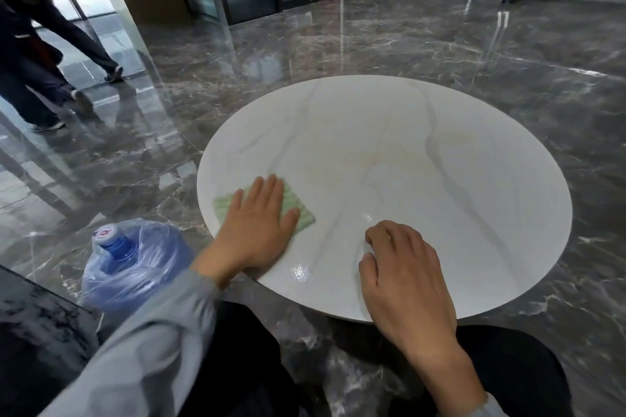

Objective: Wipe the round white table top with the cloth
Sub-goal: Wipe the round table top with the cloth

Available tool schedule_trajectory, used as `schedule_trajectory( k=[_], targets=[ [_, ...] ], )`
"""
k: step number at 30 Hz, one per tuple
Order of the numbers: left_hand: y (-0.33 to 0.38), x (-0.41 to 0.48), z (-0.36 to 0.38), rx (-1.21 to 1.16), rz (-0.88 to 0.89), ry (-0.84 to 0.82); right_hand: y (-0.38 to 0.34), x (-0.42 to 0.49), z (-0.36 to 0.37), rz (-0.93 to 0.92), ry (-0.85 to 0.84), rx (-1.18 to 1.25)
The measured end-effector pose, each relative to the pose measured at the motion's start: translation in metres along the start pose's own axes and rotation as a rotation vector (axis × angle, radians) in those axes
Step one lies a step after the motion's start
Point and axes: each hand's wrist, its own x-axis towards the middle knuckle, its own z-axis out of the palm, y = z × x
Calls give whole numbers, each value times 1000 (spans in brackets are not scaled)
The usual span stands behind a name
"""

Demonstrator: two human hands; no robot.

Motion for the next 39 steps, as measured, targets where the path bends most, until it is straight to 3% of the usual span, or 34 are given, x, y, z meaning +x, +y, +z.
schedule_trajectory(
  k=[6, 11, 19, 23, 27, 30, 34, 39],
  targets=[
    [75, -100, 48, 46, 343, 154, 2, -2, -2, -38, -24, 0],
    [68, -92, 36, -30, 310, 70, 3, -2, -2, -52, -23, 23],
    [-29, 14, -7, -73, -46, 25, 3, -3, 3, -38, 29, 47],
    [-6, 3, -1, -23, 0, 23, 4, -4, 3, -38, 52, 43],
    [57, -63, 27, -15, 258, 46, 2, -2, 2, -34, 21, 42],
    [82, -101, 50, 27, 405, 191, 6, -3, 2, -53, -12, 37],
    [62, -86, 37, -55, 385, 112, 8, -3, 2, -64, -8, 41],
    [-11, -14, 3, -84, 106, 74, 6, -2, 3, -42, 15, 62]
  ],
)
